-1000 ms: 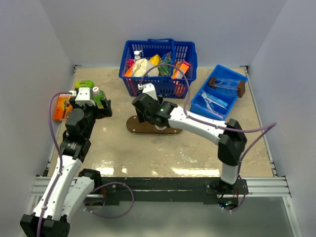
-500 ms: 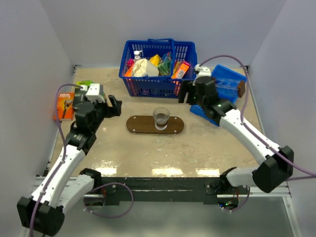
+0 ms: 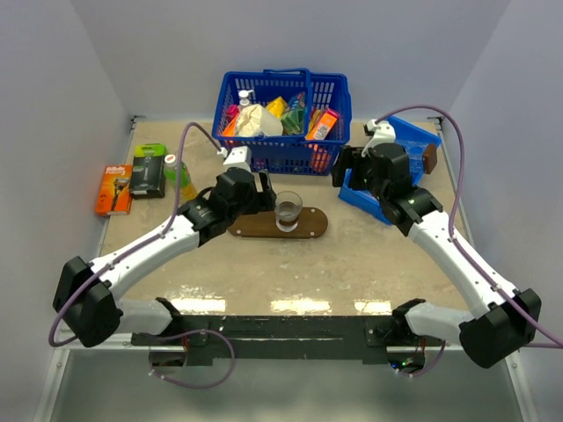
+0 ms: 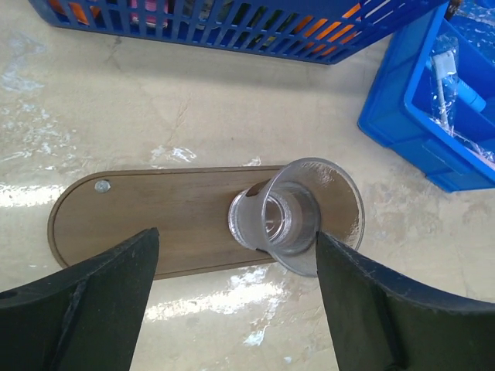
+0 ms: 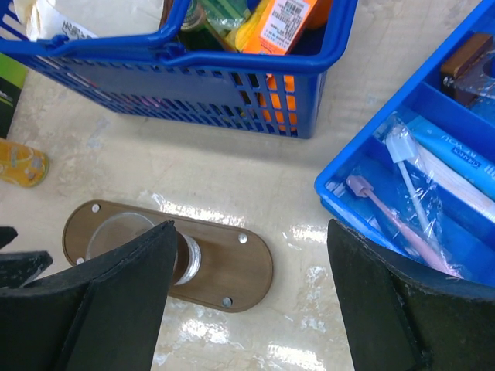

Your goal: Prepare toiletry sets of a toothbrush and toothpaste on the tray

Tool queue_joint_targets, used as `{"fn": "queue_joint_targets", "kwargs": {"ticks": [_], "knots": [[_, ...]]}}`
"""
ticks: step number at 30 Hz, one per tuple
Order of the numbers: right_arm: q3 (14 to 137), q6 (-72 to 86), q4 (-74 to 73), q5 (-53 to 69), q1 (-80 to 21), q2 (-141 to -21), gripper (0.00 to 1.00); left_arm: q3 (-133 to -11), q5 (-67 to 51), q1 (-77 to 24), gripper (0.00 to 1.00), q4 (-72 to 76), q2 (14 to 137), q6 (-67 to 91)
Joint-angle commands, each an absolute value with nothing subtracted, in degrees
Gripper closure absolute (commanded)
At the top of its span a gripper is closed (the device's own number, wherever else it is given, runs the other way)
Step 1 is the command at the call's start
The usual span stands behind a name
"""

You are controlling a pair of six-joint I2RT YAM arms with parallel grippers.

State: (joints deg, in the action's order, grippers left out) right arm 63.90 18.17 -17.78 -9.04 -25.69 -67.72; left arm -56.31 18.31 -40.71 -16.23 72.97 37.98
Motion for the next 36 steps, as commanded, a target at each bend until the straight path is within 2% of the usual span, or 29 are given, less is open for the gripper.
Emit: {"fn": "queue_joint_targets", "kwargs": {"ticks": [1,9,10,21,22,29,30,32,33,35,36], "knots": [[62.23,17.40,-14.33,-6.86,-25.40,-64.87,0.19,-60.73,19.60,-40.96,0.17,-18.10,76.81,42.62],[59.94,16.00,-14.50,-8.35,-25.40,-62.14,0.18,-68.46,20.22,-41.22,0.27,-24.69,85.43,41.48],[59.85,16.08,-14.33,-8.35,-25.49,-61.88,0.18,-68.73,19.78,-41.31,0.31,-24.70,85.86,41.14],[59.06,16.00,-13.54,-9.05,-25.40,-60.91,0.18,-73.12,17.49,-42.80,0.41,-28.47,92.37,38.94],[58.98,16.08,-13.54,-9.14,-25.40,-61.08,0.18,-73.30,17.32,-42.89,0.47,-28.65,92.55,39.02],[58.80,16.08,-13.36,-9.14,-25.40,-61.44,0.18,-73.30,16.79,-43.07,0.56,-29.09,93.34,38.23],[58.80,16.17,-13.36,-9.14,-25.49,-61.61,0.18,-73.39,16.79,-43.07,0.62,-29.18,93.34,37.97],[58.80,16.08,-13.53,-9.40,-25.49,-61.70,0.18,-73.48,16.35,-43.15,0.65,-29.27,93.60,37.79],[58.80,16.08,-13.54,-9.40,-25.40,-61.70,0.18,-73.56,16.17,-43.07,0.72,-29.27,93.60,37.62],[58.80,16.17,-13.62,-9.67,-25.40,-61.79,0.18,-73.56,15.74,-43.07,0.75,-29.18,93.69,37.27],[58.80,16.17,-13.71,-9.84,-25.40,-61.79,0.18,-73.65,15.65,-43.07,0.82,-29.01,93.69,36.92]]}}
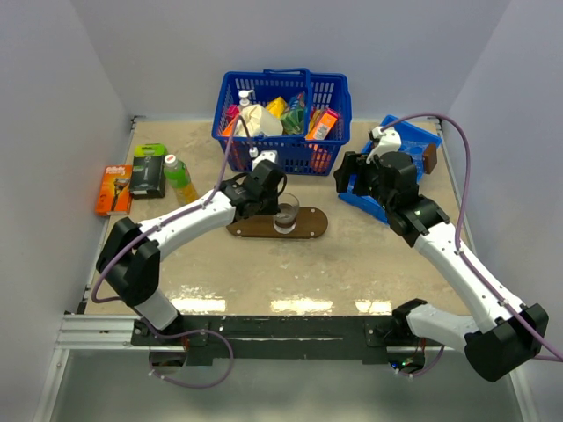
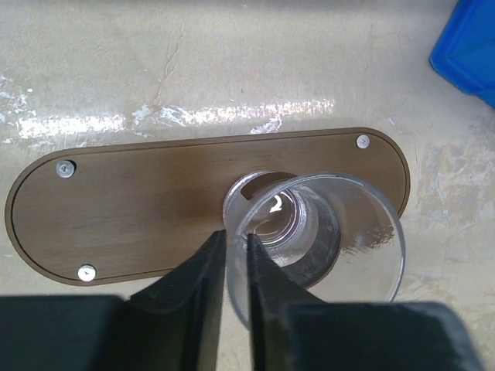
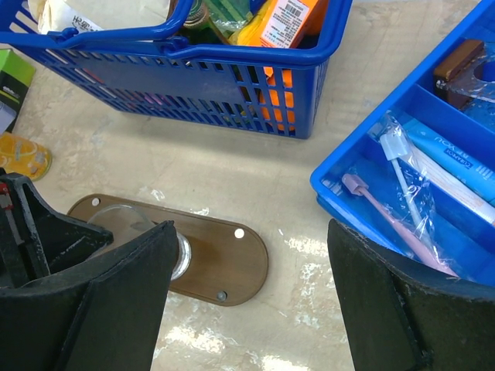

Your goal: Prepare toiletry sets of a toothbrush and toothpaste on the tray

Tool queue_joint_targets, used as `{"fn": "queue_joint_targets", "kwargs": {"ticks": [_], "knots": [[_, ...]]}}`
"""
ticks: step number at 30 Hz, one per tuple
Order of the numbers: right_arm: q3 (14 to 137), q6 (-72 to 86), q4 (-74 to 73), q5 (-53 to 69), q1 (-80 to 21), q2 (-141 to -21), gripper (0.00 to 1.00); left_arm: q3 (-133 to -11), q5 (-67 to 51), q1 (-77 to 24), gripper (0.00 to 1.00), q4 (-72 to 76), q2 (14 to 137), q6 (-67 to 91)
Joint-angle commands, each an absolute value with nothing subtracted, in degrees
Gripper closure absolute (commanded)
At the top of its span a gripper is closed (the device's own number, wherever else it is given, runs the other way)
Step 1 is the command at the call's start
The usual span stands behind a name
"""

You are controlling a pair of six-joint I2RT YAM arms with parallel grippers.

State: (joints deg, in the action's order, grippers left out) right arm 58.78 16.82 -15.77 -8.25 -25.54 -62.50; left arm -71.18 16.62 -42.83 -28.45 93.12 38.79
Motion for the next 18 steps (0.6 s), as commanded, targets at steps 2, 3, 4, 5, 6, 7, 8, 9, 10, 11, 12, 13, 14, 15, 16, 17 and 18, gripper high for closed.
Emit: {"fn": "queue_joint_targets", "kwargs": {"ticks": [2,3,4,5,6,7,8,9,10,11,12,13,14,15,16,17,18], "knots": [[58.97,16.17,-13.80,-10.11,-25.49,-61.96,0.18,-73.65,15.12,-43.07,0.86,-28.74,93.69,36.56],[58.97,16.26,-13.97,-10.19,-25.40,-62.05,0.18,-73.74,14.94,-43.07,0.92,-28.74,93.87,35.78],[59.06,16.26,-13.97,-10.28,-25.40,-62.14,0.18,-73.91,14.85,-42.98,0.96,-28.83,93.78,35.25],[59.06,16.17,-13.97,-10.46,-25.49,-62.14,0.18,-74.09,14.77,-42.98,1.00,-29.00,93.78,34.72],[59.06,16.26,-14.06,-10.28,-25.40,-62.23,0.18,-74.18,14.68,-42.98,1.00,-29.00,93.69,33.15],[59.15,16.17,-14.24,-10.54,-25.40,-62.23,0.18,-74.27,14.50,-42.89,1.00,-28.57,93.34,32.00],[59.24,16.26,-14.24,-10.55,-25.40,-62.23,0.18,-74.35,13.54,-42.80,1.00,-28.39,92.90,30.77],[59.33,16.17,-14.41,-10.55,-25.49,-62.31,0.18,-74.36,13.01,-42.37,1.00,-28.21,92.55,28.41],[59.41,16.08,-14.50,-10.55,-25.40,-62.31,0.18,-74.18,12.22,-42.02,1.00,-27.52,91.59,27.00],[59.41,16.08,-14.41,-10.63,-25.40,-62.23,0.18,-73.92,10.04,-41.66,1.00,-27.07,91.06,25.59],[59.50,16.08,-14.50,-10.72,-25.40,-62.31,0.18,-73.74,8.71,-40.53,1.00,-26.64,90.53,22.53],[59.50,16.17,-14.50,-10.81,-25.40,-62.23,0.18,-73.13,7.31,-39.82,1.00,-25.76,89.22,21.11],[59.50,16.00,-14.50,-10.90,-25.40,-62.31,0.19,-72.86,3.81,-39.12,1.00,-25.32,88.51,19.35],[59.50,16.00,-14.59,-10.90,-25.40,-62.31,0.18,-72.51,1.95,-37.46,1.00,-24.88,87.90,15.94],[59.41,15.91,-14.59,-10.81,-25.40,-62.14,0.18,-72.07,0.37,-36.66,1.00,-24.61,86.85,14.34],[59.41,15.82,-14.50,-10.55,-25.49,-61.96,0.19,-71.90,-3.04,-34.65,1.00,-24.70,86.40,11.72],[59.33,15.82,-14.50,-10.55,-25.40,-61.88,0.18,-71.72,-4.21,-33.50,1.00,-25.13,86.14,10.56]]}}
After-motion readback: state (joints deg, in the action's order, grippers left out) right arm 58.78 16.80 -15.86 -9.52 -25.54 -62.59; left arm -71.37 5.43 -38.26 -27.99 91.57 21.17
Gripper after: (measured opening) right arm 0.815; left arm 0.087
